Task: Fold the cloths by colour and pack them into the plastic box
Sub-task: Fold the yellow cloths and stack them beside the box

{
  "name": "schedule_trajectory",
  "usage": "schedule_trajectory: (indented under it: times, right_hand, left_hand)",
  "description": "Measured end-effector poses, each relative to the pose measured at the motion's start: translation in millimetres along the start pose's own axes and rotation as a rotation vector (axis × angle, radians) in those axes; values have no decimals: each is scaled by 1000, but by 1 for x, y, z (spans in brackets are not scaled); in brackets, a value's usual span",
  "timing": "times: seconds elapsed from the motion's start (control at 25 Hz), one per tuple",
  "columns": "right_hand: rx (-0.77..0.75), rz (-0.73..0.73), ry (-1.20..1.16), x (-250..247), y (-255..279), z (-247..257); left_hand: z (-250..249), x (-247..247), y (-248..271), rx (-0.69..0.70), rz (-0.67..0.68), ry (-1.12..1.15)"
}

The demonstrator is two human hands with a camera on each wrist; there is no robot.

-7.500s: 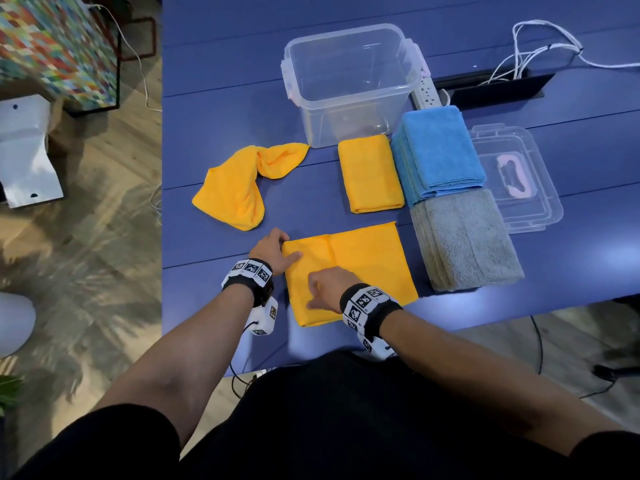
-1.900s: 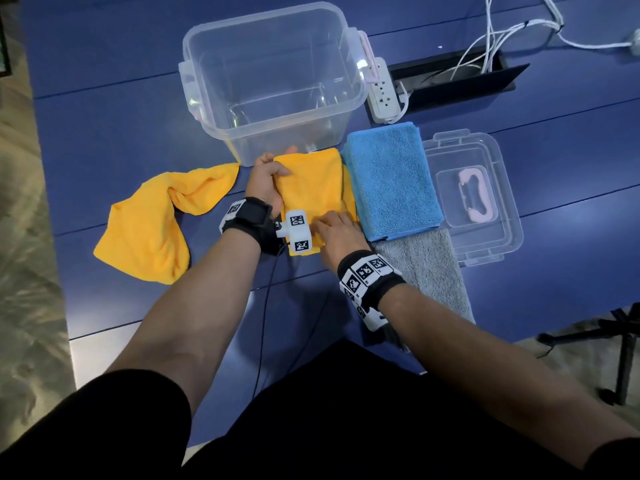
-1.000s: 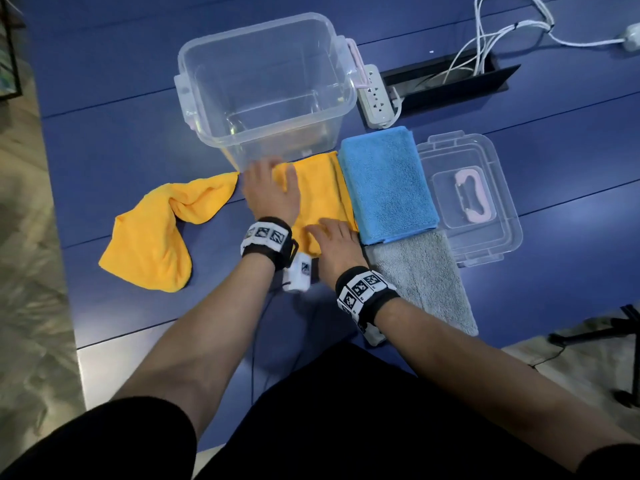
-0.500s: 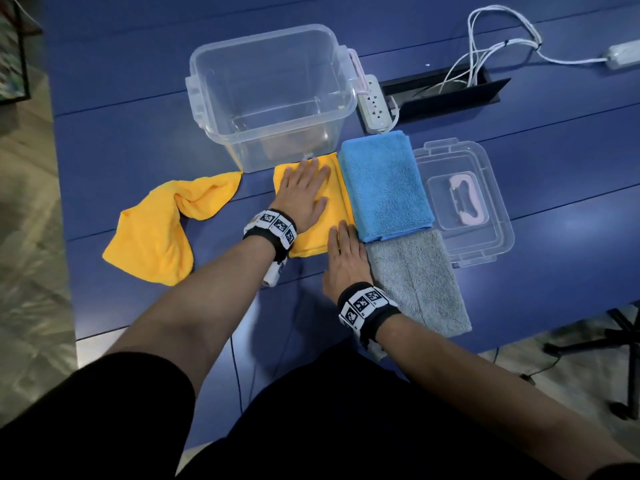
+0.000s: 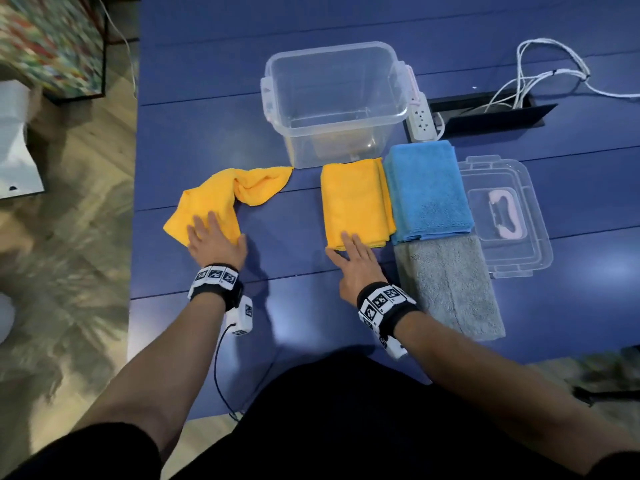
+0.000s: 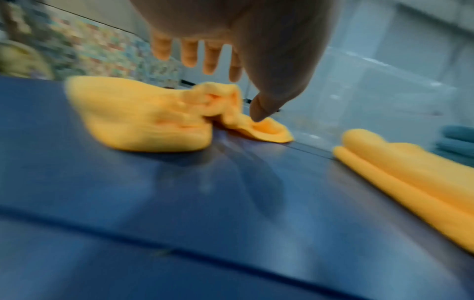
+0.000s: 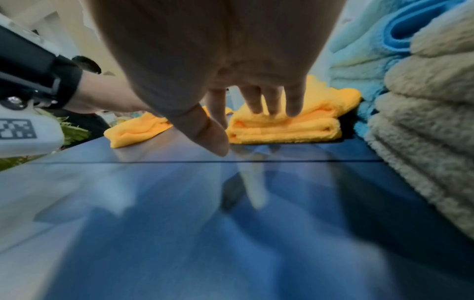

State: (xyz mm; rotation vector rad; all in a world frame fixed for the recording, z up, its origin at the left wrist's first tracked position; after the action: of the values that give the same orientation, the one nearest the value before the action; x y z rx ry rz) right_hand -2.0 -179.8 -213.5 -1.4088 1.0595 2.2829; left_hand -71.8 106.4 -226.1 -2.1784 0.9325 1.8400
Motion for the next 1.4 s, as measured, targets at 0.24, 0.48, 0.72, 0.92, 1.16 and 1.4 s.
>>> schedule_trajectory:
  times: [0.24,0.48,0.72,0.92,1.16,1.4]
  right_hand:
    - [-49,-60,-4,23,13,51]
    - [-35,24,-95,36,18,73]
    - [132,-16,-806,45,15,92]
    - [247,-107,-1148,42,12,88]
    - [383,-250,-1100,37,29,60]
    - [527,-208,-1161,37,52,48]
  left_hand:
    - [34,4,38,127,114,-189]
    - [35,24,117,312,768,-211]
    - [50,5,98,136,295,255]
    - [48,30,108,24,729,444]
    - [51,32,118,48,936,771]
    - [61,28,110,23,799,668]
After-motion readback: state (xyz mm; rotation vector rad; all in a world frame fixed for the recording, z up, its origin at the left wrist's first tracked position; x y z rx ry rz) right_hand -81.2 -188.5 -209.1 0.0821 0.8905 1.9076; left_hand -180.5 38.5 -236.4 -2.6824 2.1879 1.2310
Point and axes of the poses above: each hand's wrist, its own y-axis away from the middle knuckle, its own x-axis out of the palm, z = x × y, the point moved 5 cm from there along -y, towards the middle knuckle, and after that the axes turned 7 degrees about -x, right-handed, at the moved point
